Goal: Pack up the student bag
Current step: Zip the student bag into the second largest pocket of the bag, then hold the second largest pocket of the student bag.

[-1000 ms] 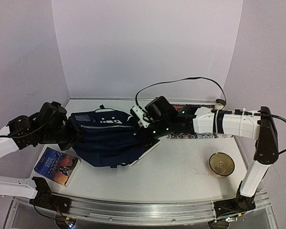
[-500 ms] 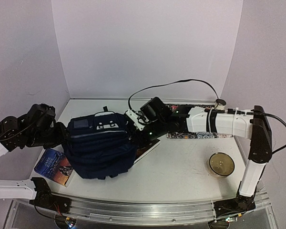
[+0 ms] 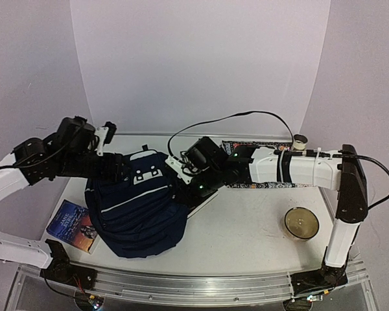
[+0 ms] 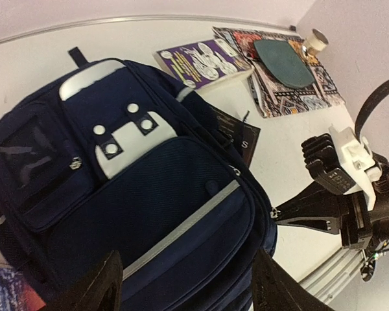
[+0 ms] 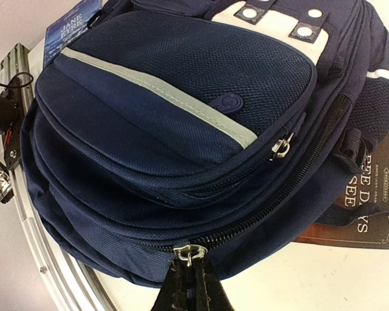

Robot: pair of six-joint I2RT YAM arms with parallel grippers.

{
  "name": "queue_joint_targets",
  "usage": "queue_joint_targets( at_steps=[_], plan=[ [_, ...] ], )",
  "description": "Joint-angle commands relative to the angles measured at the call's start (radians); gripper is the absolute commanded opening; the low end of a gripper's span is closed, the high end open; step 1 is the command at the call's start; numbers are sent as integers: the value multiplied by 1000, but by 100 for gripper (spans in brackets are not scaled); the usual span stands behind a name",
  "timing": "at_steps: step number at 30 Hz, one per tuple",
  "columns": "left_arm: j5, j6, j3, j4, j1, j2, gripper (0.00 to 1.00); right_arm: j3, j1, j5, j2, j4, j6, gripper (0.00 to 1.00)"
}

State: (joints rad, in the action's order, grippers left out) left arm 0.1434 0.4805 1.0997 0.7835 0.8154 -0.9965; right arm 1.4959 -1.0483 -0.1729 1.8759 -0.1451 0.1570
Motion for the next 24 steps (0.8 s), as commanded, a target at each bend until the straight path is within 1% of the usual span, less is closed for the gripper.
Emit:
queue_joint_targets(
  at_steps=[1,3,6,9,15,19,24],
  plan=[
    [-164,-98,-33,-222,10,-28,70,66,-9,-42,-16,16,-4,0],
    [-196,-102,-76,-294,29,-40,70,70,-8,-44,-16,17,-1,0],
    [-162,-125,-126,-349,102,-69,70,80,-8,-45,-15,16,2,0],
    [-52,-152,-154,-365,198,-102,71,89,-9,-41,-13,16,5,0],
    [81,-210,-198,-404,321,-165,66,96,-9,-56,-8,16,17,0],
    [154,-244,-202,-406,355,-212,62,93,-8,-59,-16,16,22,0],
    [242,-284,-198,-409,357,-267,53,94,-9,-66,-25,15,22,0]
  ],
)
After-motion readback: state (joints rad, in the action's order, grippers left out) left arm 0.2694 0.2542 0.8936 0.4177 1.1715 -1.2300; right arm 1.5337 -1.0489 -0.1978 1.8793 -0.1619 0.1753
